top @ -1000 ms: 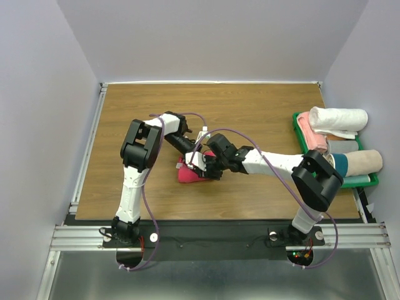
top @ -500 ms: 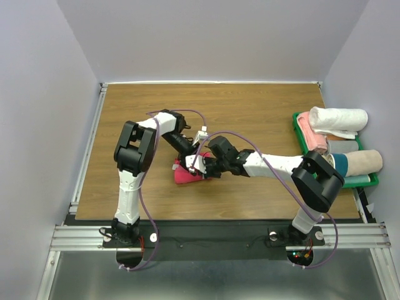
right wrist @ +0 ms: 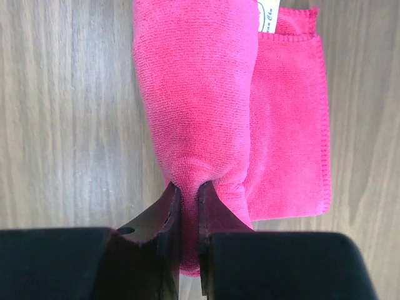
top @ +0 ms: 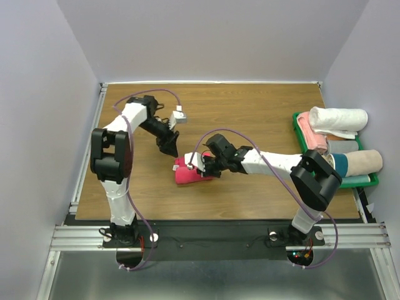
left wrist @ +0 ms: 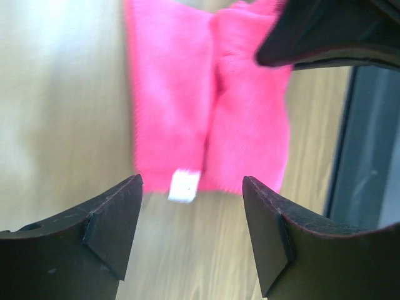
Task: Roll the towels
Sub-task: Roll the towel
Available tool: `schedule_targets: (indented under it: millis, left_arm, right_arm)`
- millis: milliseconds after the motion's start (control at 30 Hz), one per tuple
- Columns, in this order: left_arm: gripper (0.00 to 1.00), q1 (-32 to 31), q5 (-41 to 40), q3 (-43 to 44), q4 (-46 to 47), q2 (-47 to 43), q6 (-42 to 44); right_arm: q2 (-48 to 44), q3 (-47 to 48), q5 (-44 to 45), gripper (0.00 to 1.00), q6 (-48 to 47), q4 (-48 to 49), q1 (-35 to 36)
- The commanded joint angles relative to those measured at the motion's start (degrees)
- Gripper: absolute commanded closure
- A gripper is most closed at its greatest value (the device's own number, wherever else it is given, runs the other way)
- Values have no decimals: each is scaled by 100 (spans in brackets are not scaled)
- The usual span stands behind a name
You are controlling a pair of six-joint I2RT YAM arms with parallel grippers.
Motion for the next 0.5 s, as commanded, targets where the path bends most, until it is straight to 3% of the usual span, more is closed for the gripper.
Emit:
schedule_targets:
  millis: [0,100,167,333,467]
  left_arm:
    - [23,664,-63,-179,726,-879,-466]
    - [23,981,-510,-871,1912,-1810,-1100]
    - [1,964,-1097,-1356,2747,-2767,-1171]
    - [1,885,-1804,-3147,4199,-4728,-1259]
    - [1,491,-1654,-3967,4096,-5836,-1031]
  right_arm:
    - [433,267,-302,99,639,-1286,-67]
    - [775,671,-636,99,938,-1786,-172]
    - [898,821,-812,100,1254,-1919,-217]
    - [1451,1304,-1900,99,1676,-2471,-550]
    - [2039,1944,-2701,99,1704,-3094,-778]
